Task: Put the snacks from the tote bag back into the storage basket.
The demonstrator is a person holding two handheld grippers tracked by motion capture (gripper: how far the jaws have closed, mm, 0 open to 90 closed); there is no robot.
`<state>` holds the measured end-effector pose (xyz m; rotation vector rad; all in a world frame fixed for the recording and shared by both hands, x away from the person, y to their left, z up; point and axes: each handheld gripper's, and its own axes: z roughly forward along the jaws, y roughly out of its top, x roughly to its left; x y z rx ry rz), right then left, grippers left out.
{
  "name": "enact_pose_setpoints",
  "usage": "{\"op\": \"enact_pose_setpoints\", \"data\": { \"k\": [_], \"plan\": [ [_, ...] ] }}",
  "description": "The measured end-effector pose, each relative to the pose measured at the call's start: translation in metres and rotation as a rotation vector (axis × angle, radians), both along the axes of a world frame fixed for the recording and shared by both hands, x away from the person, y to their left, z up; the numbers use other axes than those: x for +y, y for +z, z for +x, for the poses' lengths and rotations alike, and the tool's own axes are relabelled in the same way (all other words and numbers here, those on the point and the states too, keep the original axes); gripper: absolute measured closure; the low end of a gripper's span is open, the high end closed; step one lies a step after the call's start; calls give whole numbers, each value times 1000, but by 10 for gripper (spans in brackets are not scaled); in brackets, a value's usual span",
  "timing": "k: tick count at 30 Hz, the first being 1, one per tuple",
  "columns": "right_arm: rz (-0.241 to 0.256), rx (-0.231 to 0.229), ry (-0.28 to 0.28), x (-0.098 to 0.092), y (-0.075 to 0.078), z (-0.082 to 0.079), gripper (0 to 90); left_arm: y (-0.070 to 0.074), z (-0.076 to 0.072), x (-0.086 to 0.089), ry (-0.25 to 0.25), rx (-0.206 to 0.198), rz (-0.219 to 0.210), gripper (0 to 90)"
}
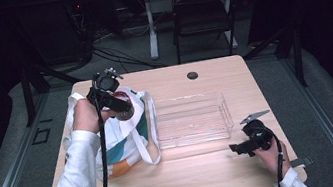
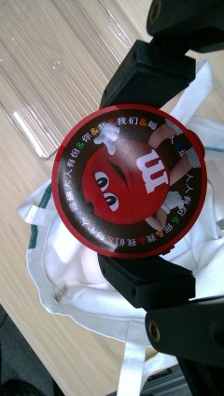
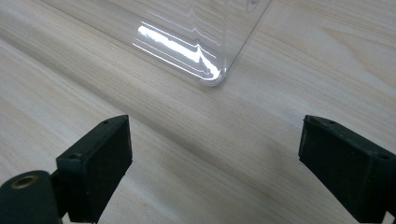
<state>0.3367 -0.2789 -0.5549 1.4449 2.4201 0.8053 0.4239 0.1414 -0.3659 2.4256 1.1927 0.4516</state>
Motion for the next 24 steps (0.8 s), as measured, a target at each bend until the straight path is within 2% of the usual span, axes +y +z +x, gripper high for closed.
{"op": "enact_pose_setpoints", "data": {
  "k": [24],
  "plan": [
    [0, 0, 1, 0, 0, 0, 92, 0, 2, -36, -73, 5, -10, 258]
  ]
}}
